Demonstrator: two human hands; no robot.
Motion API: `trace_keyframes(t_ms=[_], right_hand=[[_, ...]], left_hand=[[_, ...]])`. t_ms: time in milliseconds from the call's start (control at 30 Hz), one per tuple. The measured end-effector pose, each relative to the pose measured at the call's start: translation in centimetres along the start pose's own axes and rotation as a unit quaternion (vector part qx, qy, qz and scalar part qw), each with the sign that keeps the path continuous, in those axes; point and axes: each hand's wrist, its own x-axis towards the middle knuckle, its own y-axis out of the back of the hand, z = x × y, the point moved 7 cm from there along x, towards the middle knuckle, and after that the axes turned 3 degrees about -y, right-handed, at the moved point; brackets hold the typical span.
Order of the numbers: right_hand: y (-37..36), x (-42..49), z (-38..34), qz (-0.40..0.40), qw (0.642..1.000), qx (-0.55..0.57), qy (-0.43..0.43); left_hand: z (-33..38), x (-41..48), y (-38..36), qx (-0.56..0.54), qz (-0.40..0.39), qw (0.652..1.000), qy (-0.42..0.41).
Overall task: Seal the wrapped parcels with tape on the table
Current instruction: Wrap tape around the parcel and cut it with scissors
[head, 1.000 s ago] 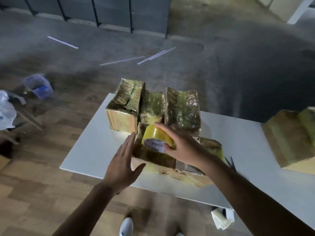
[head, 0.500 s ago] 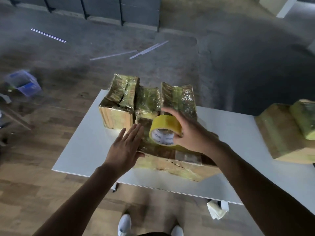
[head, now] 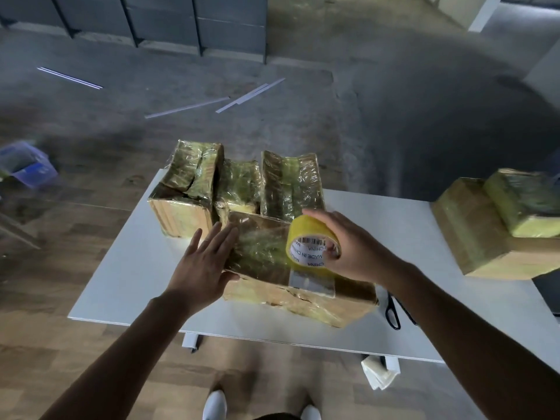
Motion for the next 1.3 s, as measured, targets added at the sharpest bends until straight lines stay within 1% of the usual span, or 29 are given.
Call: trace_keyframes(t_ms=[67,100,133,200,300,333,400,433,500,567,633,700,800,900,1033,1100,1200,1300], right_hand=[[-1.0,-0.5,1.3,0.014,0.994,0.109,-0.022],[-1.2,-0.6,1.6,0.023,0.989,0.139,-0.032],[-1.3,-0.7,1.7,0.034,0.988,0.144,-0.036],[-0.5,-0.7,1.2,0.059,0.992,0.106,-0.027],[2.9,-1.5,0.4,0.082,0.992,0.077,-0.052],[3.9,-2.0,0.3,0.074,0.995,0.051,-0.053],[5.2,-3.2,0.3,0.05,0.997,-0.044,-0.037],[6.0,-4.0,0.9,0.043,0.995,-0.085,-0.042],[7.5,-5.3,3.0,0.031,0.986,-0.147,-0.079],[8.3,-6.2,4.6,0.003,0.979,-0.182,-0.095],[7.7,-6.5,5.0,-0.02,0.977,-0.196,-0.078],[6.6,-6.4,5.1,-0.022,0.977,-0.201,-0.073],[6.0,-6.3,5.2,-0.008,0.983,-0.168,-0.08],[5.8,-6.2,5.2,0.006,0.988,-0.135,-0.077],[5.9,-6.2,5.0,0.032,0.99,-0.115,-0.077],[6.1,-6.5,5.1,0.059,0.99,-0.107,-0.072],[5.8,-7.0,6.1,0.09,0.993,-0.03,-0.072],[5.0,-7.8,7.0,0.125,0.985,0.099,-0.071]], left_hand=[[0.3,0.0,-0.1,0.005,-0.006,1.0,0.003],[0.4,0.0,-0.2,0.005,-0.007,1.0,0.007],[0.5,-0.1,-0.1,0.006,-0.007,1.0,0.011],[0.3,-0.2,0.0,0.013,-0.008,1.0,0.02],[-0.2,-0.3,0.3,0.022,-0.013,0.999,0.026],[-0.2,-0.2,0.3,0.023,-0.017,0.999,0.024],[0.1,-0.1,0.2,0.023,-0.019,0.999,0.02],[0.3,-0.1,0.2,0.024,-0.018,0.999,0.02],[0.3,-0.2,0.3,0.034,-0.012,0.999,0.018],[0.3,-0.2,0.3,0.053,-0.021,0.998,0.016],[0.7,0.1,0.2,0.074,-0.037,0.996,0.013],[1.7,0.6,0.4,0.108,-0.062,0.992,0.021],[4.5,1.6,0.6,0.144,-0.077,0.986,0.018],[8.4,2.5,-0.2,0.091,-0.055,0.993,-0.042],[13.0,3.9,-1.3,0.021,-0.056,0.994,-0.092],[13.9,4.7,-2.0,0.027,-0.082,0.993,-0.086],[13.9,5.1,-2.4,0.024,-0.095,0.992,-0.08],[13.6,4.5,-2.8,0.003,-0.094,0.992,-0.082]])
